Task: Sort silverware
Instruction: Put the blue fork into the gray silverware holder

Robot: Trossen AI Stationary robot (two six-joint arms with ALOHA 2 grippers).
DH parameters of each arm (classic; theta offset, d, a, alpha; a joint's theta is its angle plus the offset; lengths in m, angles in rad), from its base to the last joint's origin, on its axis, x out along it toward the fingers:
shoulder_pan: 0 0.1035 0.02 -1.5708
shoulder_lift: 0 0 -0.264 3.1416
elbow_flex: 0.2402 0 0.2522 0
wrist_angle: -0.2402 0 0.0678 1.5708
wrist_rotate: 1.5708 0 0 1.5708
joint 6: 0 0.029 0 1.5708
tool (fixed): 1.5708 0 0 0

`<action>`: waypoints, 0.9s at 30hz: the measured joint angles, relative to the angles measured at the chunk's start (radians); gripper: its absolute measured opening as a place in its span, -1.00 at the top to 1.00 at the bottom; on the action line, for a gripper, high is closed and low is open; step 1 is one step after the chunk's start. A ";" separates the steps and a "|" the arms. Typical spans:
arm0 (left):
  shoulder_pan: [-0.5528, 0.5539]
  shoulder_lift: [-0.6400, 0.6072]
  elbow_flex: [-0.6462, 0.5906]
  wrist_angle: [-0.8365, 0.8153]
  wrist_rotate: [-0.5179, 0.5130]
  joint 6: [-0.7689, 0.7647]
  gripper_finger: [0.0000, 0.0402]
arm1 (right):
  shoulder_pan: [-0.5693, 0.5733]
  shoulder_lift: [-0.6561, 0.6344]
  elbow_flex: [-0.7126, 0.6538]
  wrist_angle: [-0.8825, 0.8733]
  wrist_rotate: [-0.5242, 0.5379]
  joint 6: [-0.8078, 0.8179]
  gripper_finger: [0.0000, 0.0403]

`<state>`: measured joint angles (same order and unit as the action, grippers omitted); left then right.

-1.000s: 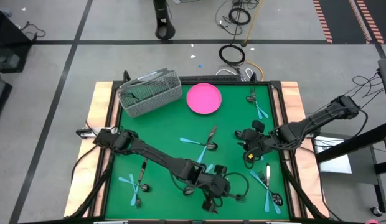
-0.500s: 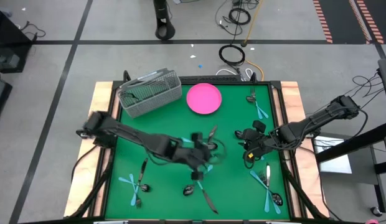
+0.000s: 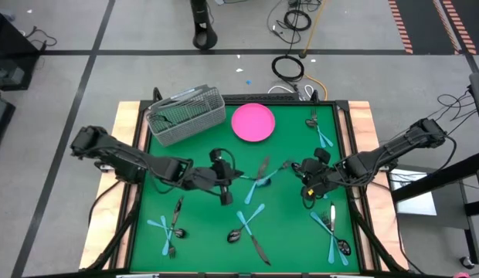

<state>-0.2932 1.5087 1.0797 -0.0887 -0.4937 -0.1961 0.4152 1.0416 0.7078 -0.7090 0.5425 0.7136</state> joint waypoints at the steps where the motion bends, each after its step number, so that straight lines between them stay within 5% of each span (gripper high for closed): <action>1: -0.001 0.006 0.000 0.005 0.001 -0.004 1.00 | 0.000 0.000 0.000 0.000 0.004 0.000 0.49; 14: 0.042 0.009 0.001 0.028 0.017 -0.049 1.00 | 0.000 0.000 0.000 0.000 0.008 -0.010 0.49; 27: 0.206 0.116 0.018 0.015 0.252 -0.054 1.00 | -0.001 0.000 0.000 0.003 0.014 -0.040 0.49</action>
<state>-0.0870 1.6250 1.0980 -0.0740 -0.2414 -0.2504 0.4141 1.0416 0.7074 -0.7064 0.5570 0.6740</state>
